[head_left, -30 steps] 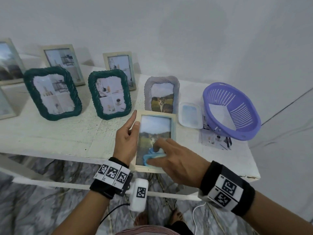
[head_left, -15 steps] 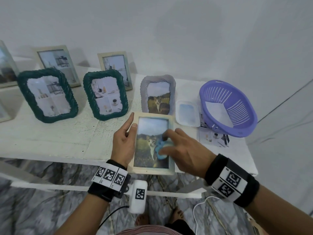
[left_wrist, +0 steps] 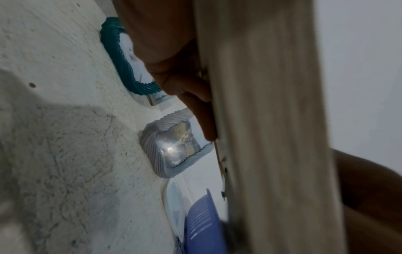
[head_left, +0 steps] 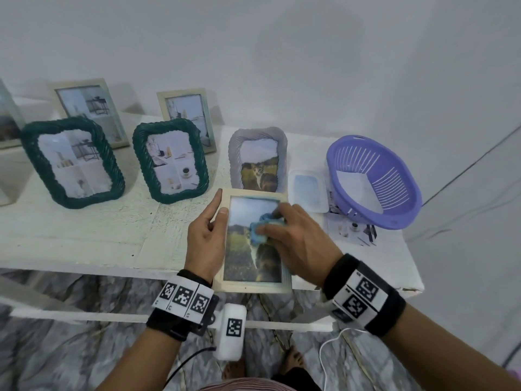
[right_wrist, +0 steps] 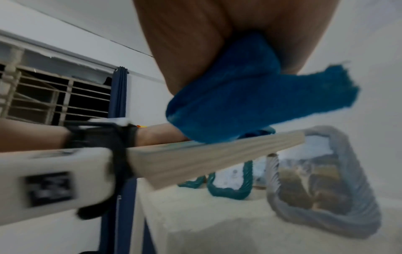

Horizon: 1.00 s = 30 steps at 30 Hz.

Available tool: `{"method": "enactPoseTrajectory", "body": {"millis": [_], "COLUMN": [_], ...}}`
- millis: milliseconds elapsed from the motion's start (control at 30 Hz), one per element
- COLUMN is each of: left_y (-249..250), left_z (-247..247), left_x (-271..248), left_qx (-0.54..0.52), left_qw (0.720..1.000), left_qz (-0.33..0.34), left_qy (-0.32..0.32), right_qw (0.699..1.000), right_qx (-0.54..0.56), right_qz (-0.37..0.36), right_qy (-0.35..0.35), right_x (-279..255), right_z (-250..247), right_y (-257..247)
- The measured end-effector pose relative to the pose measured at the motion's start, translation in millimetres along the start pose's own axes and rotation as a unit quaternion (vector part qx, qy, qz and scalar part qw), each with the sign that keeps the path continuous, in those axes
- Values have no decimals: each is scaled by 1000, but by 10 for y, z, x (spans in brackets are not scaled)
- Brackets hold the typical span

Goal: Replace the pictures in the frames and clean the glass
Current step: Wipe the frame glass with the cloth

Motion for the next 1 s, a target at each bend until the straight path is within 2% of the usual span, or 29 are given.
{"method": "enactPoseTrajectory", "body": {"millis": [133, 233, 400, 467, 600, 667, 733, 900, 1000], "left_y": [-70, -47, 39, 56, 45, -23, -54, 48, 82], "left_z": [-107, -110, 41, 64, 75, 58, 42, 137, 125], "left_x": [30, 22, -37, -45, -37, -52, -71, -81, -41], "left_qx": [-7, -5, 4, 0, -6, -36, -52, -47, -43], "left_qw": [1000, 1000, 1000, 1000, 1000, 999, 999, 999, 999], "left_qz": [-24, -18, 9, 12, 8, -6, -6, 12, 20], "left_qy": [16, 19, 12, 8, -9, -3, 10, 2, -3], "right_qw": [998, 997, 997, 997, 1000, 997, 996, 997, 999], "right_qx": [47, 40, -16, -17, -14, -2, -10, -36, -22], "right_qz": [-27, -30, 59, 57, 0, -32, -38, 57, 32], "right_qy": [-32, -58, 38, 46, -13, -63, -82, 24, 26], "right_x": [-301, -352, 10, 82, -31, -116, -125, 192, 292], "right_z": [165, 255, 96, 84, 206, 296, 336, 167, 127], "right_y": [-280, -249, 60, 2, -267, -336, -304, 30, -64]}}
Point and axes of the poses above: each hand's wrist, its own x-axis towards the middle knuckle, its own z-axis out of the palm, y = z × x, the point moved 8 cm from there along x, towards the middle knuckle, and after that the axes turned 1 degree about -y, right-handed, at the moved point
